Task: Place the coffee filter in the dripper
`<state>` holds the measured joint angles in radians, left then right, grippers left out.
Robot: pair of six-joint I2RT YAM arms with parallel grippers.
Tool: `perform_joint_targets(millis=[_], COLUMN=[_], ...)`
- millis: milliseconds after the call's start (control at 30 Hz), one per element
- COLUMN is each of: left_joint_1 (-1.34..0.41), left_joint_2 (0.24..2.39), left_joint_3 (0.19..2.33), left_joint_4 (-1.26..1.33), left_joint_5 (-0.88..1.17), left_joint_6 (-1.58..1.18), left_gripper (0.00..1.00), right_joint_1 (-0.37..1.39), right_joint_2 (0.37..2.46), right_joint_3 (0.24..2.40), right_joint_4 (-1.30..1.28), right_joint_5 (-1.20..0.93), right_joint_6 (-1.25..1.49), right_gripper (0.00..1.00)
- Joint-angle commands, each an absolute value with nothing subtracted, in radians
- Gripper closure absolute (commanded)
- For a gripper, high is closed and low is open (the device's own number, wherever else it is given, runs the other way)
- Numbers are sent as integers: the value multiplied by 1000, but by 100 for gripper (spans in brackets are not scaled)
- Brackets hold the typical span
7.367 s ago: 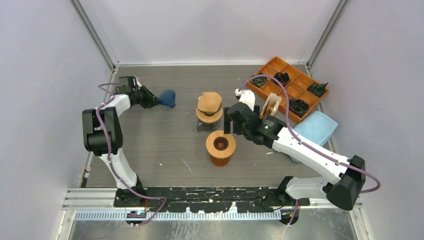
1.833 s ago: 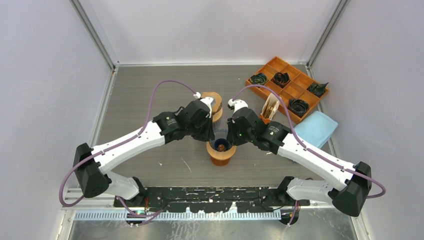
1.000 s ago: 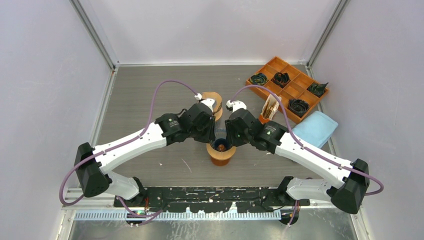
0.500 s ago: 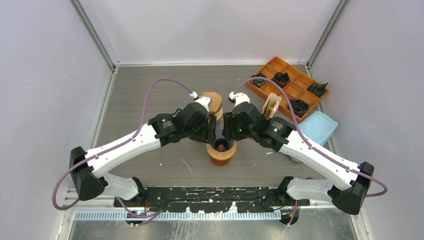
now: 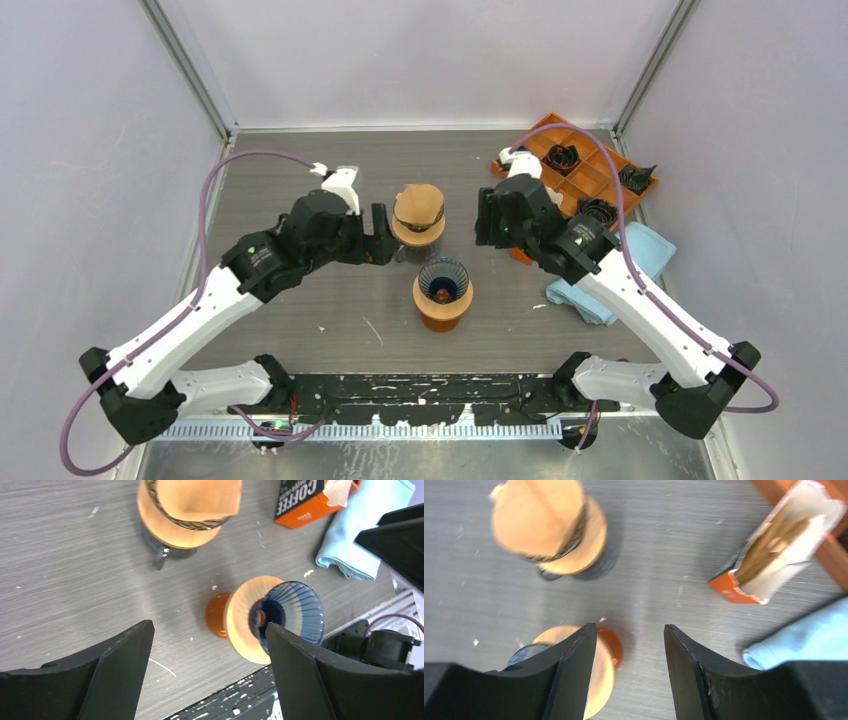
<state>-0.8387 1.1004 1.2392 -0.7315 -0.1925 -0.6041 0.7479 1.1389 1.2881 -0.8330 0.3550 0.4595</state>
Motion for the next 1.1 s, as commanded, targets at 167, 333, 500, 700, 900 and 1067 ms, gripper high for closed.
perform_joint_targets(millis=[167, 333, 500, 700, 900, 1067], left_joint_1=[-697, -644, -621, -620, -617, -614], left_joint_2=[961, 882, 822, 785, 770, 768], left_joint_3=[1118, 1035, 974, 916, 864, 830], left_joint_4=[-728, -718, -712, -682, -613, -568], left_joint_5=[-221, -262, -306, -361, -436, -454], left_joint_6=[-515, -468, -425, -372, -296, -278], left_gripper=[7, 2, 0, 1, 1, 1], right_joint_1=[508, 414, 340, 249, 160, 132], right_joint_2=[1152, 1189, 1234, 1291, 1328, 1372], right_joint_3=[1304, 1265, 1222, 1187, 1142, 1149], right_joint_4=[-747, -662, -559, -477, -395, -390], right_joint_5=[425, 420, 381, 322, 234, 162], right_joint_6=[363, 304, 228, 145, 84, 70], right_gripper=[42, 43, 44, 50, 59, 64])
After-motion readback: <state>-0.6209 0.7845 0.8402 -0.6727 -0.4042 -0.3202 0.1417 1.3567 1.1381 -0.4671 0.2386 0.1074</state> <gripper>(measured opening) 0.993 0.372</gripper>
